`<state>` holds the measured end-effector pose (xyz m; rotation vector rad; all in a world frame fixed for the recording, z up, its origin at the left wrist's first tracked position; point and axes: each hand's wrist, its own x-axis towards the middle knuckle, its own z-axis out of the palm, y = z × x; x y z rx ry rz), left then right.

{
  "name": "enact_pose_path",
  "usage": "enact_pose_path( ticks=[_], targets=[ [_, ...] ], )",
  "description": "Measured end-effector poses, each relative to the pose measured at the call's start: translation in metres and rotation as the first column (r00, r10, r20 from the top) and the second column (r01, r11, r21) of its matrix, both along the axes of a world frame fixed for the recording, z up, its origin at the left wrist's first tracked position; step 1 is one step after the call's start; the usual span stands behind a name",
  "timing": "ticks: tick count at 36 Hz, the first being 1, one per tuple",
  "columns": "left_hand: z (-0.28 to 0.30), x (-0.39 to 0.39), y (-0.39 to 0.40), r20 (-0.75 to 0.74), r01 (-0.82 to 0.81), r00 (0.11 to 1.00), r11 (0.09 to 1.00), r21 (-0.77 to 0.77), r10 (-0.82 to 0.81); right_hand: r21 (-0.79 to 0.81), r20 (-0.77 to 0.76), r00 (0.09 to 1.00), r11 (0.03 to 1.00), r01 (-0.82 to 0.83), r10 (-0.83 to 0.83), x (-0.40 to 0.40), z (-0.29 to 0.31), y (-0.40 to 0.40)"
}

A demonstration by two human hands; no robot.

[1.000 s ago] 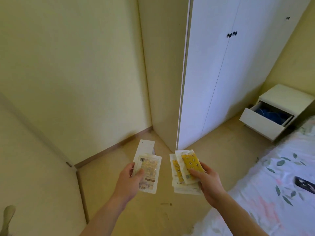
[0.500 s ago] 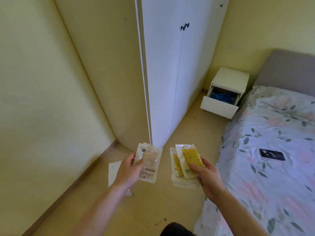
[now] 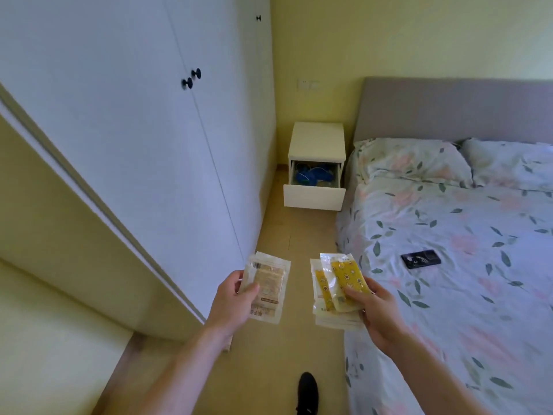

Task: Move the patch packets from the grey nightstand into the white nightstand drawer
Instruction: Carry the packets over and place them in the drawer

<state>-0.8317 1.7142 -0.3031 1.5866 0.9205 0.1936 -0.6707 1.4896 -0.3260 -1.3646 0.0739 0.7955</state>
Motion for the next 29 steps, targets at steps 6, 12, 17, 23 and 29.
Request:
enact_pose_path(
  ticks=[6,12,17,23,29],
  targets=[
    [0.008,0.099,0.044,0.005,0.023,1.0,1.0,-0.01,-0.023,0.005,0.029,1.0,1.0,-0.006,0.006,0.101,0.014,0.044],
    [0.008,0.179,0.088,0.014,0.037,0.999,0.999,-0.01,-0.036,-0.012,0.038,0.999,1.0,0.029,-0.028,0.188,0.02,0.088],
    [-0.003,0.25,0.139,-0.003,0.055,0.998,0.998,-0.003,-0.055,-0.022,0.034,0.998,0.998,0.058,-0.057,0.251,0.018,0.129],
    [-0.031,0.347,0.212,-0.02,0.139,0.99,0.99,0.027,-0.138,-0.071,0.044,0.991,0.989,0.131,-0.128,0.324,0.007,0.182],
    [-0.053,0.438,0.281,-0.043,0.175,0.984,0.985,-0.011,-0.175,-0.08,0.036,0.977,0.974,0.211,-0.209,0.385,0.008,0.226]
  ],
)
